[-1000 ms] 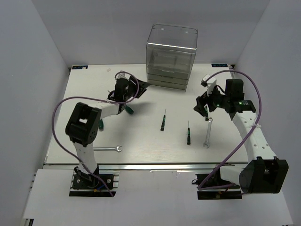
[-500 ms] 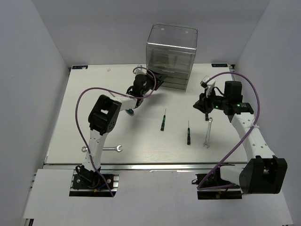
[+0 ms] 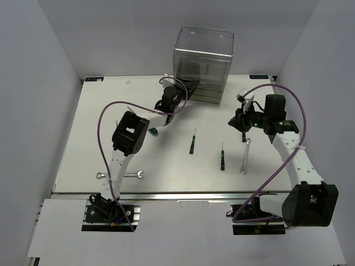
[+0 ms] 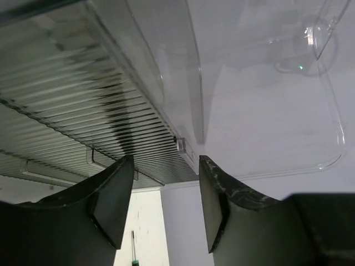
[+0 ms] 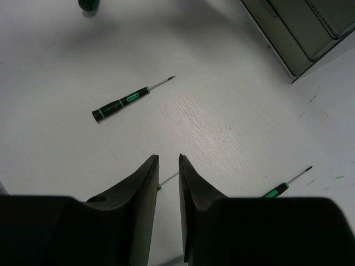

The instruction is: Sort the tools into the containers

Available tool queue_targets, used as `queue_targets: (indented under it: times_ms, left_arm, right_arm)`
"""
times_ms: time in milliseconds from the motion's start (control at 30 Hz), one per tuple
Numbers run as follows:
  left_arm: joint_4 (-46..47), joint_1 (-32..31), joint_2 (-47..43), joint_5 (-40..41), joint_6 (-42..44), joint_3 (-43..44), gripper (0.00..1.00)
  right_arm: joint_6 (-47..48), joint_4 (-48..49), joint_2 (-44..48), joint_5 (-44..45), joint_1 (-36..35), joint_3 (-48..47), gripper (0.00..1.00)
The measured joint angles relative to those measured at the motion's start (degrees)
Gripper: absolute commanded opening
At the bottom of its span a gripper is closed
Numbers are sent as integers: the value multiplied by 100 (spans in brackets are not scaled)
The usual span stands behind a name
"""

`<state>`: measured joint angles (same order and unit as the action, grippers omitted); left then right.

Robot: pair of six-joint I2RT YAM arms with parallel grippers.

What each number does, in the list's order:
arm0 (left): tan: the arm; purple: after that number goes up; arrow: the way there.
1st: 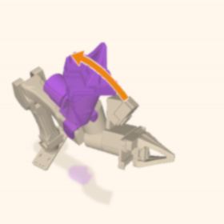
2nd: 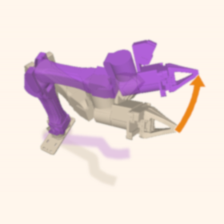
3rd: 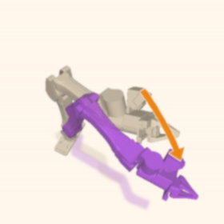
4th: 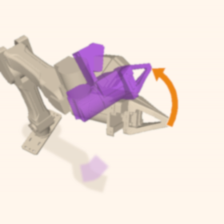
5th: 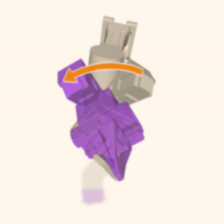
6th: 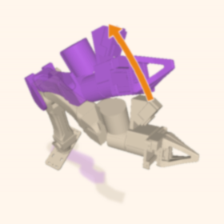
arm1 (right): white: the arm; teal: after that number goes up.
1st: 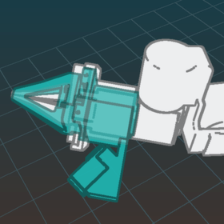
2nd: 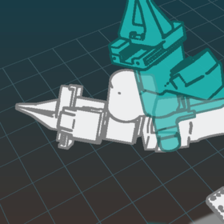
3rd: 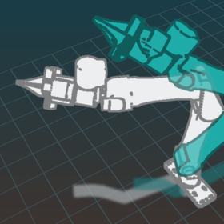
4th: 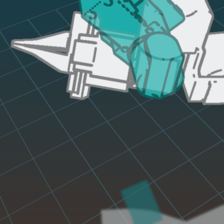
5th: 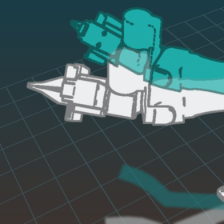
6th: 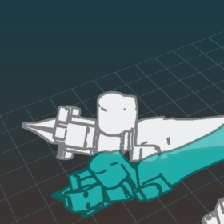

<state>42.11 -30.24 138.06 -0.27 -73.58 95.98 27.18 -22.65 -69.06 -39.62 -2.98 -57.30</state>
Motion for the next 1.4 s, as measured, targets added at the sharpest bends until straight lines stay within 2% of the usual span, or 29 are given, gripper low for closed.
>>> queue_targets:
  times_ms: [133, 167, 367, 500, 567, 600, 700, 733, 1033, 1333, 1400]
  left_arm:
    - [39, -28, 219, 138, -94, 262, 52]
    - [50, -31, 269, 155, -127, 339, 46]
    - [289, -52, 339, 295, -240, 463, 24]
    - [382, -59, 350, 345, -308, 457, 14]
    - [474, -63, 361, 372, -365, 420, 12]
    - [535, -68, 361, 387, -389, 378, 7]
    - [789, -68, 361, 424, -428, 223, 5]
    - [892, -68, 348, 428, -442, 146, 0]
    - [1338, -59, -232, 404, -297, -850, 0]
    - [879, -42, -907, 50, 378, -1174, 0]
    - [789, -39, -1093, -11, 518, -1270, 0]
  right_arm:
    - [0, 35, -35, 0, 20, 0, 26]
    - [0, 37, -46, 0, 24, 0, 26]
    - [0, 55, -81, 0, 35, 13, 25]
    - [0, 74, -81, -2, 35, 48, 24]
    - [2, 74, -81, 0, 35, 98, 24]
    - [2, 74, -83, 0, 35, 118, 24]
    - [2, 76, -83, 0, 35, 140, 23]
    - [2, 76, -83, 0, 35, 144, 23]
    - [4, 76, -83, 0, 35, 173, 24]
    - [4, 70, -83, -2, 35, 201, 24]
    - [7, 70, -83, -2, 35, 201, 27]
